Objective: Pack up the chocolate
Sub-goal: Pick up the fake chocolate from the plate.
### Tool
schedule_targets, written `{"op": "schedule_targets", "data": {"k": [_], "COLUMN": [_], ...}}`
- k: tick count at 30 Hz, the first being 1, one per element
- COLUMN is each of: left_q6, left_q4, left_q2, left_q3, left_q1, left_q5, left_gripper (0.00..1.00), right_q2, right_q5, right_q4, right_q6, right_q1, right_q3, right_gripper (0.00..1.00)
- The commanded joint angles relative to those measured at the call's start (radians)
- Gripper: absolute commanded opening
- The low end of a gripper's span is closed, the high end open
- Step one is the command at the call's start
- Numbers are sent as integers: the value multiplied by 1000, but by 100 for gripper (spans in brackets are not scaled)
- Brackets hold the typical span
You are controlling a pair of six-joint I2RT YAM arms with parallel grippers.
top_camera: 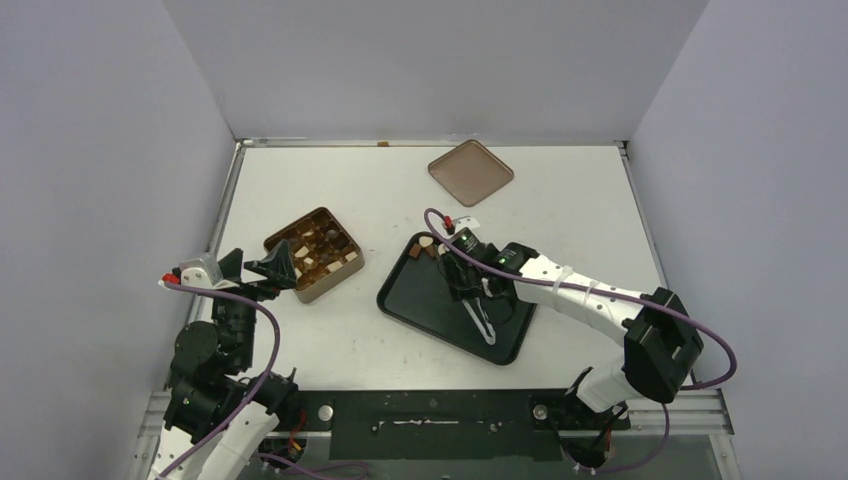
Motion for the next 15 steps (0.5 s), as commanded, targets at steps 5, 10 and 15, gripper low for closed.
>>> {"op": "schedule_targets", "data": {"k": [5,10,15], "left_q6": [11,11,12], "left_q4": [37,37,37], "left_q2": [4,3,3], "left_q3": [1,2,1], "left_q1": [-1,-1,-1], "left_q5": [15,15,14], "left_gripper": [97,97,97], "right_q2": [1,8,25], "right_q5": [-9,-26,-46], "right_q4": [80,96,115], "right_q6": [12,11,5], "right_q1": [-26,-42,-53], "right_q3": [-22,-35,-46], "right_gripper": [44,44,43]}}
